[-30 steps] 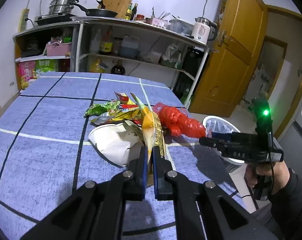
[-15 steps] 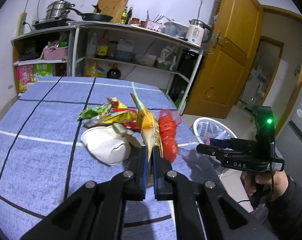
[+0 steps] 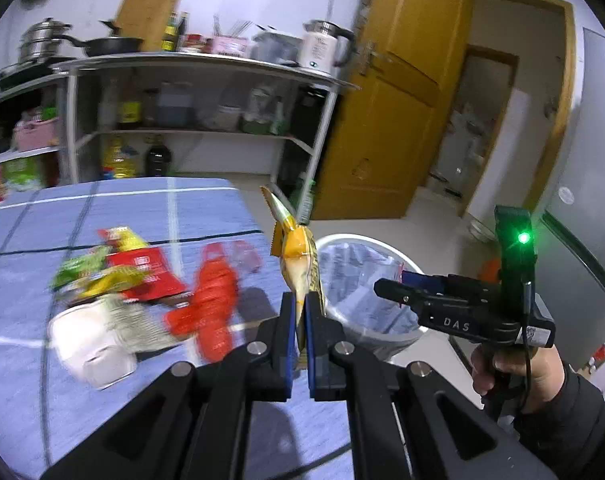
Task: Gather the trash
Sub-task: 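Carry the yellow chip bag with the left tool and drop it into the bin, then grasp the red plastic bag with the left tool while the right tool grasps the clear cup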
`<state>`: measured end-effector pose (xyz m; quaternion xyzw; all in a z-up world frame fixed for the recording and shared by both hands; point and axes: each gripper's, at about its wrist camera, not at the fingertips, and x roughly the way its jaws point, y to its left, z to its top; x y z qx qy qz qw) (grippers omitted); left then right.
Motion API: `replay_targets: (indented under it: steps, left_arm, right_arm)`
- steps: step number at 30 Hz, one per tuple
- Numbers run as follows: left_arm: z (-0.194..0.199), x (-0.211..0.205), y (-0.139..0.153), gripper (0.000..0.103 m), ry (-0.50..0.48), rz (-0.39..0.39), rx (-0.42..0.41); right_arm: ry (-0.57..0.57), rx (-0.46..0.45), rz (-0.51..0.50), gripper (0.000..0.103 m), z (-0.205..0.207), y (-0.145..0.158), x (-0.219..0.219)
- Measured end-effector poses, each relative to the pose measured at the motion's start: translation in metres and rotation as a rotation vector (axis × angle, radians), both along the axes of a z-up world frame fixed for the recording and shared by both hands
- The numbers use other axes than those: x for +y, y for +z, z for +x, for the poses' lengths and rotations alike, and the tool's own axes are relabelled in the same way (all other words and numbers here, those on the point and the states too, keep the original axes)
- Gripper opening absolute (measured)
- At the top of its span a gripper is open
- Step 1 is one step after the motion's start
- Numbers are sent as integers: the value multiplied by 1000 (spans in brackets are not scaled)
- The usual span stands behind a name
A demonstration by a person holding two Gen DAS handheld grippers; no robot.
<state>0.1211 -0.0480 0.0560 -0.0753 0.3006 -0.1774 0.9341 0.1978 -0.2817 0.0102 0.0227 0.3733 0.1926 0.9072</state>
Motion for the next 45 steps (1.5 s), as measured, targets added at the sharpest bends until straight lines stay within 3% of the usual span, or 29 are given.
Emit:
replay_targets:
  steps: [5,19,21,24,26,36,43,45]
  left_arm:
    - [42,-37,-15,5,-71,0,51]
    - [116,-111,-59,6,-155,24,154]
    - [121,-116,-62,10,-166,27,163]
    - [126,-122,-64,26,-167,41,167]
    - [127,-122,-66,37,-168,29,174]
    - [100,-90,-46,37,-124,9,107]
    - [60,-40,-30,38,-19,48,37]
    - [49,-21,-26,42,29,62,20]
  right_arm:
    - [-136,28,4,44,16,-9,-42]
    - [-230,100,-61,44,41,-50,-80]
    - [-238,108,-70,46,42,-53,-81]
    - [-252,108,-77,52,43,-55,-84]
    - [-265,105,-76,58,43,-54,-86]
    - [-257,21,-39,58,25,-24,-78]
    - [-163,-49,-13,58,2,-1,-41]
    - [-131,-68,0,58,-5,5,-28]
